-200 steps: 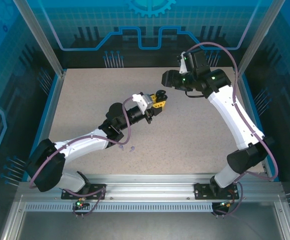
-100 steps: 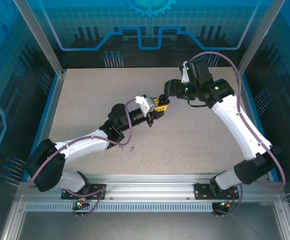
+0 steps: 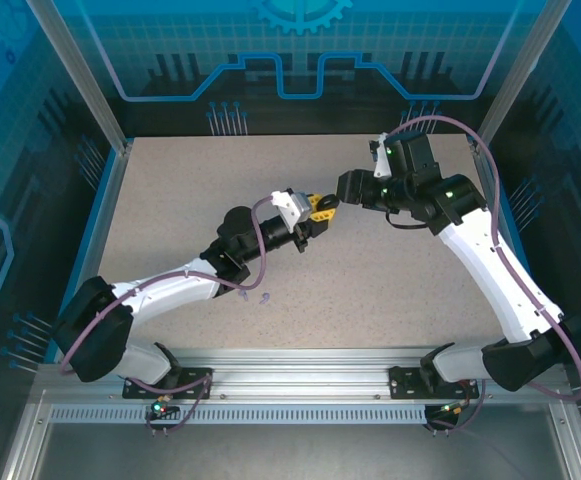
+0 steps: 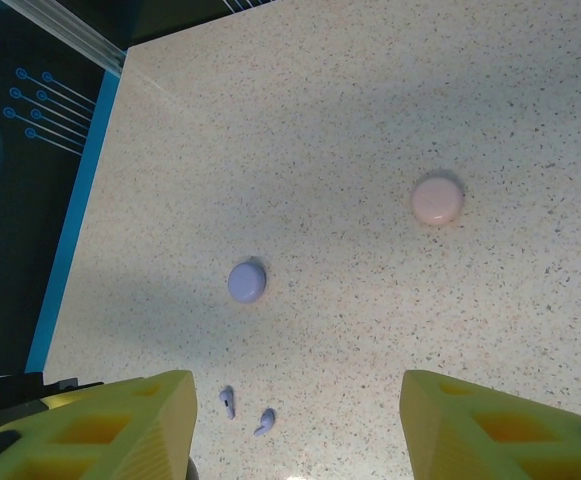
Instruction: Insert the wireless bluetooth earbuds into the charging case
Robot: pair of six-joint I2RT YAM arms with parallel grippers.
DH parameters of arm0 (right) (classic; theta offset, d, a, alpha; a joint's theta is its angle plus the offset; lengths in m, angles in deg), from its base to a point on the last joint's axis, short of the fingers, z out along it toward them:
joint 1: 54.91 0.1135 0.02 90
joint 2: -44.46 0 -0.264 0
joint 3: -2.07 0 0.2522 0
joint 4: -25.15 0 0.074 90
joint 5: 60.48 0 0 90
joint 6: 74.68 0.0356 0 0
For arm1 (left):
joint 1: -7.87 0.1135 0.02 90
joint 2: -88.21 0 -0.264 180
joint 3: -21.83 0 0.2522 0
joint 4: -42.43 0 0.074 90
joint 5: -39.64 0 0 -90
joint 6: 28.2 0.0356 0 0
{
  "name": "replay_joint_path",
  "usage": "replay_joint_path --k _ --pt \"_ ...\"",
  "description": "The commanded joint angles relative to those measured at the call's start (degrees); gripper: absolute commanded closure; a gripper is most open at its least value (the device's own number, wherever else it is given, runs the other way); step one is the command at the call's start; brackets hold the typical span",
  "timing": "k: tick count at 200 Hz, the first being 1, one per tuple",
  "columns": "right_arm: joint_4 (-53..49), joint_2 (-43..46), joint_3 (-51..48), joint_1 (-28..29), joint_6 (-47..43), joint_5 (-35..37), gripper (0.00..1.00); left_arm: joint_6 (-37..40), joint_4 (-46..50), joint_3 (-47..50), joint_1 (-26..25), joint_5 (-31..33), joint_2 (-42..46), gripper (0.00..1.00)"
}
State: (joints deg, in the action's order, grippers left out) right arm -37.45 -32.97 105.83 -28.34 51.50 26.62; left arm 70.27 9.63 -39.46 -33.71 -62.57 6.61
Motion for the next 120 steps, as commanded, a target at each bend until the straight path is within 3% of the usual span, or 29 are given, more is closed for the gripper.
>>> replay_joint_path --k 1,37,77,120 --pt "-0.65 0.83 -1.16 0.29 0.55 -1.78 0.44 -0.39 -2.61 -2.13 -0.24 0.81 0.21 1.0" --pt "-0.29 2.63 -2.42 -0.94 1.91 0.53 0.39 -0.56 -2.32 -2.14 -0.27 0.61 0.04 1.0" --pt "-0.64 6.41 -5.71 -6.46 4.31 3.57 0.32 -1.77 -0.44 -1.63 -0.28 2.16 -0.69 1.0" --pt "0.59 10.72 -16.61 -12.25 6.25 5.93 0.31 -10.15 11.68 -4.78 -0.26 5.44 -4.1 1.0"
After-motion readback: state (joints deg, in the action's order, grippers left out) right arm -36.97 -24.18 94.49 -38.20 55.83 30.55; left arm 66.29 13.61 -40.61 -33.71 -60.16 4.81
